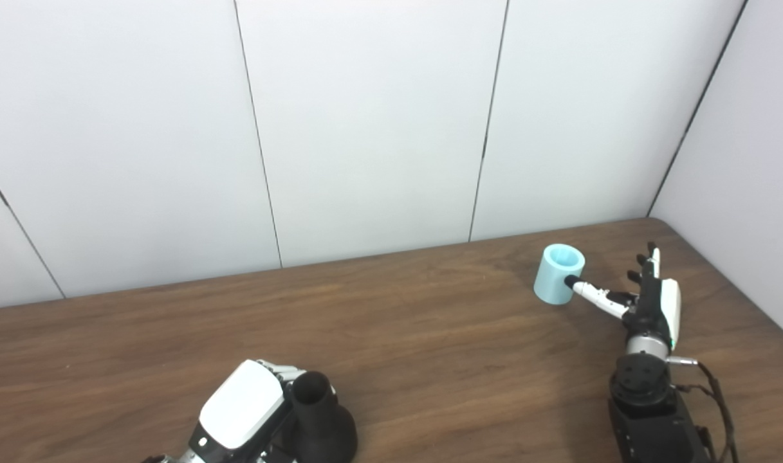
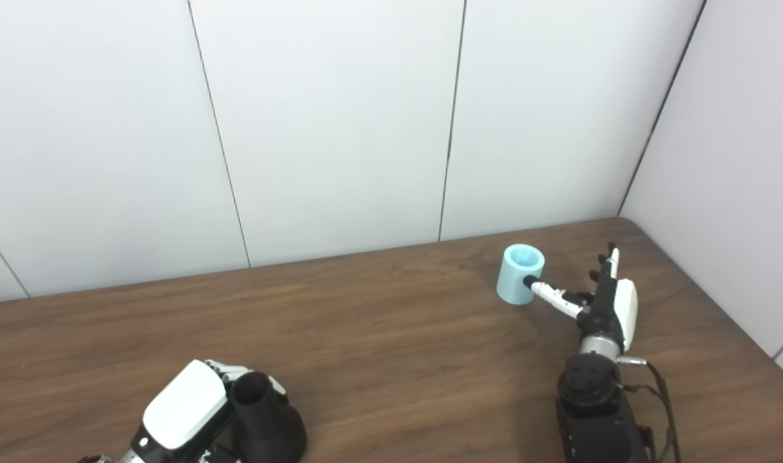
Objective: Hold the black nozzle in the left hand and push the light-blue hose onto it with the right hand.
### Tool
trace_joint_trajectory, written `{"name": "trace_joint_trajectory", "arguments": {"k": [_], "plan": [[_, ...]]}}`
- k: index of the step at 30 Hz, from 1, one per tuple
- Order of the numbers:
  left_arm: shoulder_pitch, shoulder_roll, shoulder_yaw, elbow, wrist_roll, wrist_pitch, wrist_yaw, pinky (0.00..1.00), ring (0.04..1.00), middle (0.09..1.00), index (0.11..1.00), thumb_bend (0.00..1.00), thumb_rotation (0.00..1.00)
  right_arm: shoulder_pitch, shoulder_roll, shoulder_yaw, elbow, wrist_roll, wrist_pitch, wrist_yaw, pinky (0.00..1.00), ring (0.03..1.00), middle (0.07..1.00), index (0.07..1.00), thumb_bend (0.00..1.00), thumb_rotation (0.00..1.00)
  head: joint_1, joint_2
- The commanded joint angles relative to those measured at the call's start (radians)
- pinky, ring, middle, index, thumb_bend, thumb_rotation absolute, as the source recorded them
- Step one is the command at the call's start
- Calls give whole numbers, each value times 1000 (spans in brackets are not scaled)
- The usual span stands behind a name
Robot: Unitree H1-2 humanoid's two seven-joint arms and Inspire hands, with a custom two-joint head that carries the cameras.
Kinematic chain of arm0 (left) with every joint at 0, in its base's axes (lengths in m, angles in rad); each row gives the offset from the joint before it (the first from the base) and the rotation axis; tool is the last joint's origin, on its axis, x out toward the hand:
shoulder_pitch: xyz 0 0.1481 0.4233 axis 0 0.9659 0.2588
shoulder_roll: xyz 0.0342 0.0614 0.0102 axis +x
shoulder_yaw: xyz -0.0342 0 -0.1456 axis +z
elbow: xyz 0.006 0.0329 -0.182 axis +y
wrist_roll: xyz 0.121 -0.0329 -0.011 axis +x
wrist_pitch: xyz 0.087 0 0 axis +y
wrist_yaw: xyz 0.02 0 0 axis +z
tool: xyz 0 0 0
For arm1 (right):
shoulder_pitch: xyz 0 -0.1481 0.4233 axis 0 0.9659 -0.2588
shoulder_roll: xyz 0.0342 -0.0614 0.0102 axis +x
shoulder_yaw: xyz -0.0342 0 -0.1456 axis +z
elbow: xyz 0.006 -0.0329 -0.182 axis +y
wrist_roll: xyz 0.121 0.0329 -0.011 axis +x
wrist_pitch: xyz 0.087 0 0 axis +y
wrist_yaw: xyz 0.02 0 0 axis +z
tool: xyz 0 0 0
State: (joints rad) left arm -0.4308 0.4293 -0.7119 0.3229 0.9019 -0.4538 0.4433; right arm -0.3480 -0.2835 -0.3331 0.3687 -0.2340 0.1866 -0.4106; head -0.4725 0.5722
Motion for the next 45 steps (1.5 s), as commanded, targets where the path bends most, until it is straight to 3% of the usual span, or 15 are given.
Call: {"name": "trace_joint_trajectory", "arguments": {"k": [1, 7, 13, 20, 26, 32, 35, 45], "plan": [[100, -46, -38, 18, -1, -15, -28, 216, 339, 438, 538, 493, 0, -24, -18, 15, 18, 20, -3, 31, 739, 847, 905, 942, 943, 295, 3, 3], [102, -56, -40, 15, 9, -15, -42, 241, 347, 453, 549, 493, 0, -15, -54, 73, 13, 21, 21, 77, 633, 761, 833, 891, 955, 336, 9, 3], [102, -59, -41, 12, 7, -16, -47, 245, 347, 457, 548, 493, 0, -16, -75, 113, 16, 39, -4, 126, 747, 834, 873, 904, 999, 372, 10, 3], [99, -65, -38, 16, 24, -15, -40, 219, 335, 443, 542, 492, 0, -23, -95, 171, 2, 30, 13, 167, 769, 839, 870, 896, 1000, 427, 14, 0], [98, -69, -34, 19, 26, -15, -44, 204, 332, 434, 538, 492, 0, -24, -96, 189, -8, 44, 20, 200, 813, 858, 871, 885, 1000, 432, 14, -2], [96, -71, -36, 28, 23, -15, -38, 185, 393, 488, 487, 503, 0, -29, -102, 223, -14, 29, 35, 221, 791, 845, 864, 881, 1000, 442, 20, -1], [98, -69, -34, 26, 32, -15, -39, 220, 343, 450, 540, 493, 0, -33, -98, 233, -17, 27, 27, 221, 765, 831, 854, 873, 1000, 439, 16, -1], [105, -67, -29, 22, 38, -15, -45, 208, 331, 437, 540, 491, 0, -42, -78, 253, -41, 22, 44, 218, 735, 808, 826, 854, 1000, 406, 10, 3]]}}
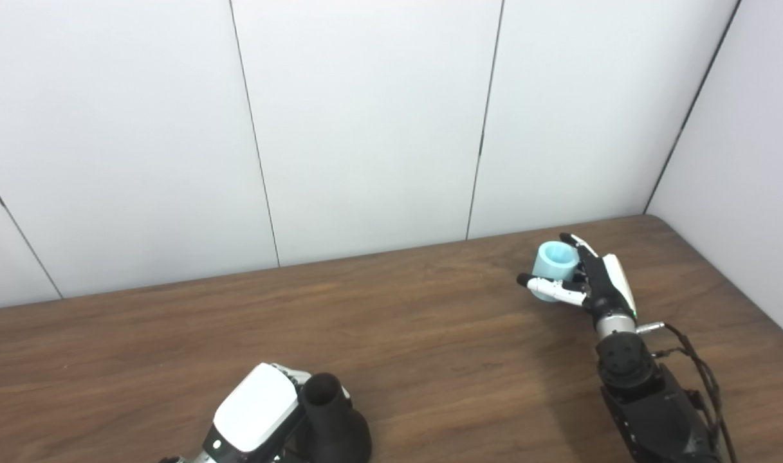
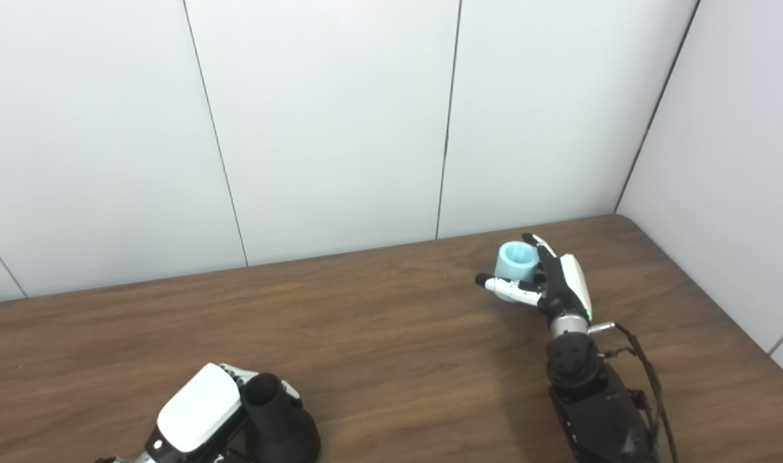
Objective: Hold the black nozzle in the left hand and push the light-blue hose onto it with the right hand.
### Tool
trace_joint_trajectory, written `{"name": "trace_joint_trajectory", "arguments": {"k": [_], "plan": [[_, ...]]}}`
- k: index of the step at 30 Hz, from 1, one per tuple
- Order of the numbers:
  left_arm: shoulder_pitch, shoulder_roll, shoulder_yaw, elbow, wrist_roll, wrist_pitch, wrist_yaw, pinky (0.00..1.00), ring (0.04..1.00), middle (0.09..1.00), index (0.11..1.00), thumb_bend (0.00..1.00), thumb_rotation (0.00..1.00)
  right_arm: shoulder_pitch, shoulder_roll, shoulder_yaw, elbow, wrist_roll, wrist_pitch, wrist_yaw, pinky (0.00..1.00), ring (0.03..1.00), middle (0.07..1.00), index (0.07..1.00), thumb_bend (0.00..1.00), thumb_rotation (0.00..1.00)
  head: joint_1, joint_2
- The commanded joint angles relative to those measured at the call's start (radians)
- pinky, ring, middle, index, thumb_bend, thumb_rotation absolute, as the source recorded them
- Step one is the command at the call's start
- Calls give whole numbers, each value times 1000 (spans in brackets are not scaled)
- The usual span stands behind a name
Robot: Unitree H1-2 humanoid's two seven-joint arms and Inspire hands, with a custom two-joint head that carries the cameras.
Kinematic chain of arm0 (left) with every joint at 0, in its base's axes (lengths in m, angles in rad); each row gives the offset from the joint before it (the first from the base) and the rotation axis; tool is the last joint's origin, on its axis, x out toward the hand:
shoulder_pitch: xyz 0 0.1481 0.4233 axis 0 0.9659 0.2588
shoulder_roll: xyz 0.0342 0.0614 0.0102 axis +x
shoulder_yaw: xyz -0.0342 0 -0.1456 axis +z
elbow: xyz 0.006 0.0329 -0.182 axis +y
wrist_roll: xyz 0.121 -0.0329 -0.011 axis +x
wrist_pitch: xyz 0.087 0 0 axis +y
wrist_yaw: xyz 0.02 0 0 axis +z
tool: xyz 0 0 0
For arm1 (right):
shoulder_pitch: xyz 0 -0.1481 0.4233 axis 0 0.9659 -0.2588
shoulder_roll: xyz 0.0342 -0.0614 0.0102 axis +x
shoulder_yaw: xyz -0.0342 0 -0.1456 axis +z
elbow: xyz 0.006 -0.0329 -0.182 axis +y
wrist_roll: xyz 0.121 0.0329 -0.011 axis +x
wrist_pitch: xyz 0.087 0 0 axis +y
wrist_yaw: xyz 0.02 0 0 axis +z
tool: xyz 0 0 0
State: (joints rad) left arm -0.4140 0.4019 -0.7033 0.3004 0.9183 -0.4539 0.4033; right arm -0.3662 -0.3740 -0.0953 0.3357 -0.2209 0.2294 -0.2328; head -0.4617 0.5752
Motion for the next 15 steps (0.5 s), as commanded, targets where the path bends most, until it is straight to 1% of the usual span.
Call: {"name": "trace_joint_trajectory", "arguments": {"k": [1, 4, 6, 8, 9, 10, 11, 13, 15], "plan": [[89, -40, -36, 45, 19, -15, -6, 210, 332, 438, 540, 491, 0, -24, 14, 15, -8, 11, 3, 41, 745, 813, 828, 854, 1000, 398, 0, 0], [91, -39, -32, 44, 16, -15, -12, 211, 332, 436, 538, 492, 0, -25, 19, 14, -15, 10, 8, 39, 741, 807, 822, 845, 1000, 385, -5, 1], [90, -38, -31, 46, 14, -15, -18, 208, 332, 435, 538, 492, 0, -25, 21, 11, -9, 12, 0, 36, 737, 803, 817, 837, 1000, 383, -5, 0], [89, -37, -31, 45, 9, -15, -25, 218, 336, 439, 540, 492, 0, -25, 24, 6, -6, 13, -1, 32, 717, 785, 807, 824, 1000, 371, -5, -1], [88, -36, -31, 45, 9, -15, -27, 219, 337, 438, 539, 492, 0, -25, 26, 4, -6, 13, 1, 29, 713, 778, 796, 809, 1000, 349, -5, -1], [88, -37, -31, 47, 14, -15, -25, 218, 337, 439, 540, 492, 0, -24, 29, 2, -7, 10, 3, 22, 709, 772, 788, 797, 980, 315, -5, -1], [86, -36, -32, 49, 17, -15, -22, 219, 337, 439, 540, 492, 0, -25, 34, -3, -5, 4, 5, 5, 696, 761, 776, 782, 983, 295, -6, -2], [85, -35, -35, 52, 14, -15, -22, 219, 337, 441, 541, 492, 0, -30, 54, -27, 5, -6, 4, -52, 620, 692, 715, 716, 946, 211, -6, -1], [85, -34, -36, 51, 9, -15, -27, 222, 338, 442, 542, 492, 0, -35, 73, -50, 16, -16, 1, -107, 522, 606, 638, 637, 901, 97, -6, -1]]}}
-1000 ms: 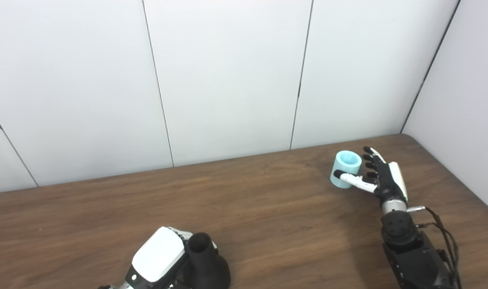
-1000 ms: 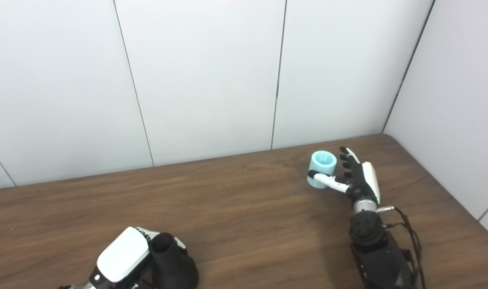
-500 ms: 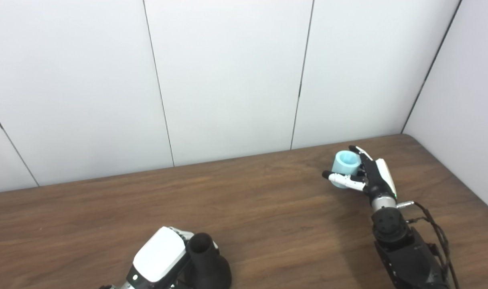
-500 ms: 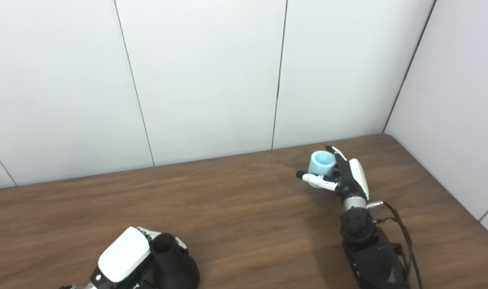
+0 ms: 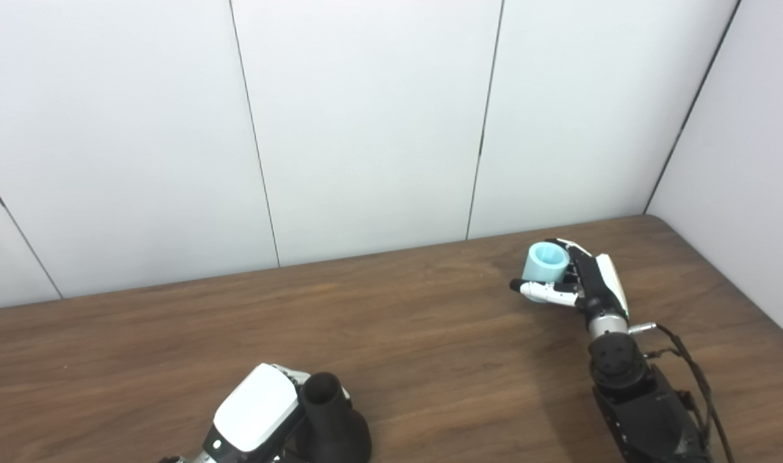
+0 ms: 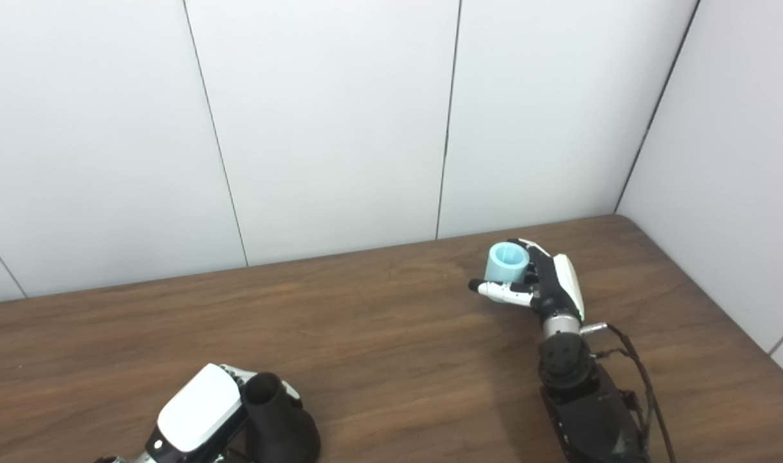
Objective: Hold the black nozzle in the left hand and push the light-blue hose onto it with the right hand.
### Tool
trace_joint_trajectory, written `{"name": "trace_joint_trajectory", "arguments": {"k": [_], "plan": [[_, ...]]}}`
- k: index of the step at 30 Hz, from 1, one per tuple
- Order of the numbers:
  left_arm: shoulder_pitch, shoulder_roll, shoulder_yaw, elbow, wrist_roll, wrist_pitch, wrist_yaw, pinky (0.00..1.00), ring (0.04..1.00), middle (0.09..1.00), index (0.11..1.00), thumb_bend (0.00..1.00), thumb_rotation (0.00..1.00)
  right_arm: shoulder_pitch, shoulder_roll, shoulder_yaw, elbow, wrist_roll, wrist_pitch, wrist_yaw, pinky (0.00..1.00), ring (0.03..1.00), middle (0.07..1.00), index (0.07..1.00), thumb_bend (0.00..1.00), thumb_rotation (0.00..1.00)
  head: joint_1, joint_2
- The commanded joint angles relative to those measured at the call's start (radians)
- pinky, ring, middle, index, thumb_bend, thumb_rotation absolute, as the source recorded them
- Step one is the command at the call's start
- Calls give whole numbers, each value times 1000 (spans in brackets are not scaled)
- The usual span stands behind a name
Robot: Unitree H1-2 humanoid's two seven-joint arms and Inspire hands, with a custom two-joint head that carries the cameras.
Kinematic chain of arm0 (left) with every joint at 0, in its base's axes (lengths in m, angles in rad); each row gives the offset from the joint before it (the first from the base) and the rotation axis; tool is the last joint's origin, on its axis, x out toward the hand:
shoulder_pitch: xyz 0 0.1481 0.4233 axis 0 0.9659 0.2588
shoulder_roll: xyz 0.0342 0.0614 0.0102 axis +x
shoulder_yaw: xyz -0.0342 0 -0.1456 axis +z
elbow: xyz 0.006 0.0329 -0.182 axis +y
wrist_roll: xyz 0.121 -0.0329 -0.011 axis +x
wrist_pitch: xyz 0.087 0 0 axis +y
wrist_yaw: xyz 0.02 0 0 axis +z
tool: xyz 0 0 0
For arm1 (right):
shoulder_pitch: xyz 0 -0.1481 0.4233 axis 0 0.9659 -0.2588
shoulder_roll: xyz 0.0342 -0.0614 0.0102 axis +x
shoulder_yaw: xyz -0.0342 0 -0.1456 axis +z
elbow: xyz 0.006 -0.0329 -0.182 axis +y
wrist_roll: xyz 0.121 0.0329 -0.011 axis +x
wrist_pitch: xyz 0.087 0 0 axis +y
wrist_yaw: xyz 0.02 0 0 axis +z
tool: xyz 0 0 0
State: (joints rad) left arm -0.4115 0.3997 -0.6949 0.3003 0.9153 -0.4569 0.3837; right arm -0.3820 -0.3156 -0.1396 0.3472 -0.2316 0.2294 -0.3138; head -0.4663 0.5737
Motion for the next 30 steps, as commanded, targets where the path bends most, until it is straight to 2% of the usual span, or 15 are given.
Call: {"name": "trace_joint_trajectory", "arguments": {"k": [1, 2, 3, 5, 9, 19, 25, 28, 30], "plan": [[83, -32, -44, 50, 10, -12, -12, 219, 337, 440, 541, 492, 0, -22, 22, -13, 11, -13, -7, -51, 448, 540, 588, 611, 876, 52, -1, 0], [84, -33, -43, 49, 9, -12, -13, 217, 337, 439, 540, 492, 0, -24, 27, -18, 16, -19, -17, -69, 372, 468, 507, 567, 706, 26, -1, 0], [84, -33, -43, 49, 11, -12, -12, 210, 335, 436, 537, 492, 0, -26, 31, -24, 24, -19, -31, -83, 324, 418, 459, 538, 600, 10, -1, 0], [86, -33, -40, 47, 16, -12, -11, 204, 336, 434, 535, 493, 0, -28, 37, -32, 34, -14, -56, -98, 325, 397, 466, 526, 541, 2, -2, 3], [85, -29, -42, 43, 8, -12, -18, 209, 336, 435, 536, 493, 0, -28, 40, -35, 34, -9, -70, -99, 362, 421, 498, 493, 519, 0, -2, 3], [86, -30, -41, 43, 11, -12, -22, 208, 338, 435, 536, 493, 0, -21, 43, -36, -1, -8, -60, -88, 332, 408, 494, 505, 518, 0, 0, 5], [88, -40, -40, 39, 31, -11, -21, 202, 340, 433, 533, 493, 0, 11, 47, -22, -117, -7, -57, -42, 320, 404, 487, 515, 517, 0, 43, 22], [91, -45, -35, 35, 33, -7, -40, 198, 393, 482, 493, 502, 0, 41, 55, -1, -218, -13, -44, -3, 312, 400, 486, 522, 516, 0, 69, 29], [92, -50, -32, 33, 39, -5, -45, 213, 356, 451, 525, 496, 0, 61, 66, 20, -303, -25, -16, 24, 314, 401, 487, 514, 517, 0, 92, 33]]}}
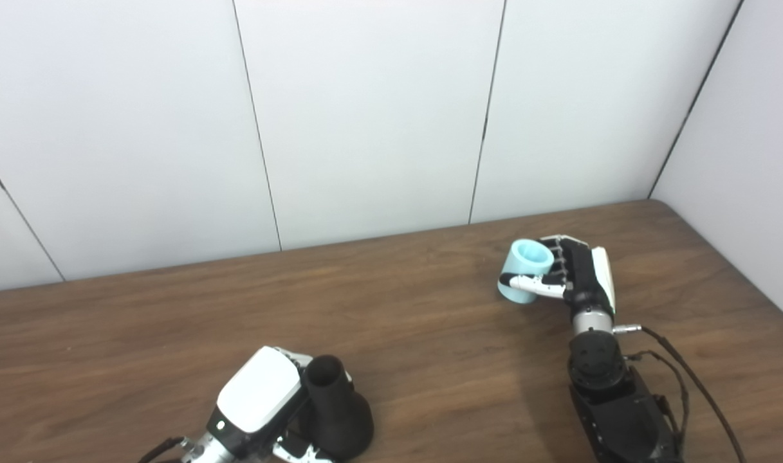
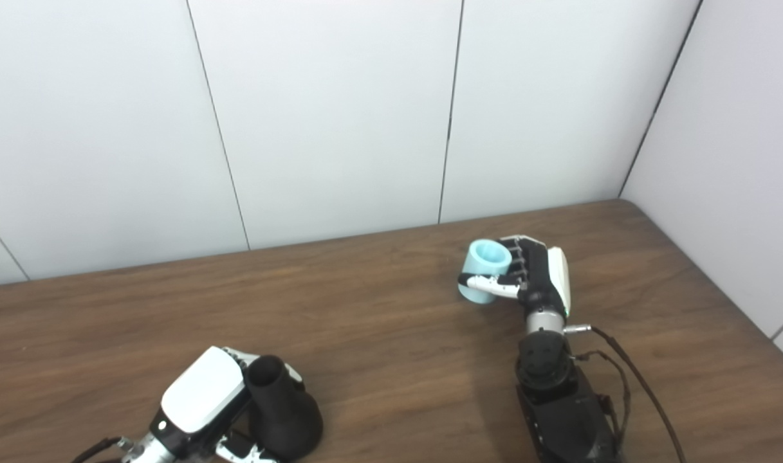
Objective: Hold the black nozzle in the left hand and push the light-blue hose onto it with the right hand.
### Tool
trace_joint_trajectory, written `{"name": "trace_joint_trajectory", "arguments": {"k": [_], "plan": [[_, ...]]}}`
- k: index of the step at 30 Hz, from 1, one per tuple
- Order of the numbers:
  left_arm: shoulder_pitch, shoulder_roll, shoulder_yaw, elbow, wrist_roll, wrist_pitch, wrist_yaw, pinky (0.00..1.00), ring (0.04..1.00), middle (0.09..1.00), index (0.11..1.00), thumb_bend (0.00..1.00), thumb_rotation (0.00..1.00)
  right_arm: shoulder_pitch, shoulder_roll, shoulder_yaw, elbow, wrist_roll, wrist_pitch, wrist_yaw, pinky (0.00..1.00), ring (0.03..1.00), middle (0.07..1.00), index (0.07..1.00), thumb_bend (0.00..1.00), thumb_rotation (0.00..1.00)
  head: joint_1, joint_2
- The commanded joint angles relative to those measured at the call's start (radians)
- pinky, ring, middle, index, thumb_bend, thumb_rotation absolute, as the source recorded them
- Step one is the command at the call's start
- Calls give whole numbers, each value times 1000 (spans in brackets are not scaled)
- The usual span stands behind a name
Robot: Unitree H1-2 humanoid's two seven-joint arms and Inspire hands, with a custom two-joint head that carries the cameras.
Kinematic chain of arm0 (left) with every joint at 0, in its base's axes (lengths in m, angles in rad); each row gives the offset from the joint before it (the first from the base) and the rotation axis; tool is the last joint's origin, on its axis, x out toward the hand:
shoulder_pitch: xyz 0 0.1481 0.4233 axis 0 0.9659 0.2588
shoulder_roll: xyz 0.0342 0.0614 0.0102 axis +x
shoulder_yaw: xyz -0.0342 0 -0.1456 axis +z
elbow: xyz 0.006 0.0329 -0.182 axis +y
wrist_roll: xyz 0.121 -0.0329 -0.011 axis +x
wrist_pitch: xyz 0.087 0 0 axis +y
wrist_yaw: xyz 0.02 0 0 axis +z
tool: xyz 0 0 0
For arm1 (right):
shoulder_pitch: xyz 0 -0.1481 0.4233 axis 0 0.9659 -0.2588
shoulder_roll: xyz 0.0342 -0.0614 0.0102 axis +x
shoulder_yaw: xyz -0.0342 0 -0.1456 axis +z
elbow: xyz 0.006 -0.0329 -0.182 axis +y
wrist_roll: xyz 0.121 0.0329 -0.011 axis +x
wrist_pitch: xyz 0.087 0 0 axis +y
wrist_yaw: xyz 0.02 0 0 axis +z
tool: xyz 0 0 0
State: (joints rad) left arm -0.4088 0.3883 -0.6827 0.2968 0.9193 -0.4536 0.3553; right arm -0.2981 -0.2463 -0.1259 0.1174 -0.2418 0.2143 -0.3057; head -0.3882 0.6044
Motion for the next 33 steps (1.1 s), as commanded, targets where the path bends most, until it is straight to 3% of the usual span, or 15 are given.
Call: {"name": "trace_joint_trajectory", "arguments": {"k": [1, 5, 9, 18, 26, 29, 33], "plan": [[89, -40, -43, 37, 38, -9, -14, 230, 352, 455, 537, 494, 0, -15, 2, 15, -111, -18, 15, 27, 323, 406, 489, 513, 517, 0, 14, 3], [91, -52, -38, 44, 41, -11, -8, 195, 393, 482, 496, 502, 0, 3, 24, 42, -249, -15, 61, 82, 335, 414, 490, 514, 517, 0, 44, 7], [94, -65, -31, 41, 44, -6, -23, 200, 345, 434, 530, 494, 0, 13, 33, 65, -359, -16, 91, 137, 334, 414, 495, 517, 516, 0, 81, 16], [94, -87, -27, 51, 75, 4, -16, 187, 340, 429, 529, 493, 0, 30, 49, 102, -523, -8, 138, 244, 334, 415, 491, 516, 517, 0, 147, 27], [92, -103, -25, 77, 115, 19, 8, 181, 341, 427, 527, 494, 0, 59, 56, 179, -619, -44, 115, 319, 319, 403, 484, 528, 515, 0, 177, 30], [91, -108, -21, 86, 112, 23, 6, 183, 385, 474, 496, 502, 0, 69, 63, 200, -629, -67, 101, 325, 303, 387, 484, 534, 513, 0, 184, 27], [84, -113, -14, 106, 128, 26, 39, 183, 344, 430, 528, 494, 0, 84, 63, 221, -622, -87, 59, 327, 261, 368, 487, 528, 512, 0, 190, 29]]}}
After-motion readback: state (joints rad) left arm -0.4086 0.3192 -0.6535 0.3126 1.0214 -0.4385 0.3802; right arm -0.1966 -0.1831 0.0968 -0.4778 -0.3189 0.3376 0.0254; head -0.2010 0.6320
